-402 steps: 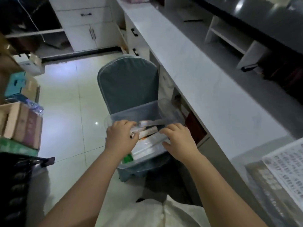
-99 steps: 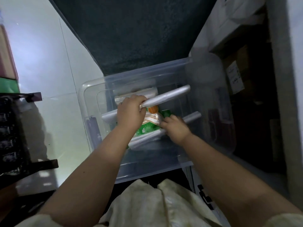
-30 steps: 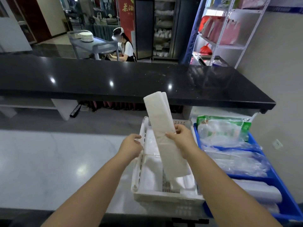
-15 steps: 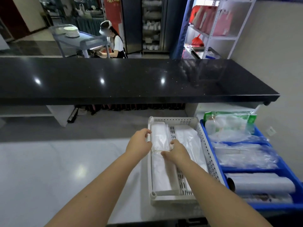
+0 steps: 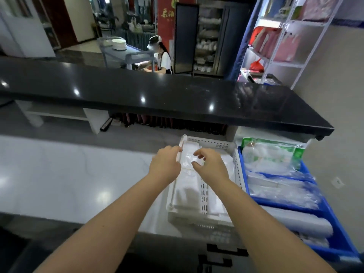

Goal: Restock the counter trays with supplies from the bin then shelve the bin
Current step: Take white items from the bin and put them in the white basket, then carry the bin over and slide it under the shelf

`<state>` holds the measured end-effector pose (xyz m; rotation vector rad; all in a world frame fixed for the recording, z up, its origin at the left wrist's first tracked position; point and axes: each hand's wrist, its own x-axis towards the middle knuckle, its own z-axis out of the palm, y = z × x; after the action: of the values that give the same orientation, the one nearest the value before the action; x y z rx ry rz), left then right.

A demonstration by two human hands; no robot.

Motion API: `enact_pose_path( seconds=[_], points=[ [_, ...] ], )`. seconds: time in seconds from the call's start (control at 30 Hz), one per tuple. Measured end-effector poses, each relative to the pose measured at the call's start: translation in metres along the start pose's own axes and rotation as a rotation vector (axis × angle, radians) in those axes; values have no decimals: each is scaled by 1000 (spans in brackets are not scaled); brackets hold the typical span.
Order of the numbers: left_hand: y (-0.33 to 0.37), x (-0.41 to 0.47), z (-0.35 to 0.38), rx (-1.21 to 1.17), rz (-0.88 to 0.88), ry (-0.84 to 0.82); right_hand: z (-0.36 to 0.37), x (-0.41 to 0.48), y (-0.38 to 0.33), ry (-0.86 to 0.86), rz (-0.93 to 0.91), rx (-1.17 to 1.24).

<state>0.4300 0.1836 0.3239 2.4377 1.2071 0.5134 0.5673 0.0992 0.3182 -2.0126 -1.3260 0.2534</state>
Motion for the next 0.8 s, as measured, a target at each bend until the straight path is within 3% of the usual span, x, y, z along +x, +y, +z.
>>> enact_pose_path(
  seconds=[0.33, 0.63, 0.8],
  points=[
    [-62, -169, -19, 10, -373, 206, 37, -100, -41, -178, -346, 5],
    [-142, -329, -38, 110, -602, 203, 121, -214, -85, -398, -405, 48],
    [-209, -398, -51, 132, -599, 120, 187, -281, -125, -411, -328, 80]
  ],
)
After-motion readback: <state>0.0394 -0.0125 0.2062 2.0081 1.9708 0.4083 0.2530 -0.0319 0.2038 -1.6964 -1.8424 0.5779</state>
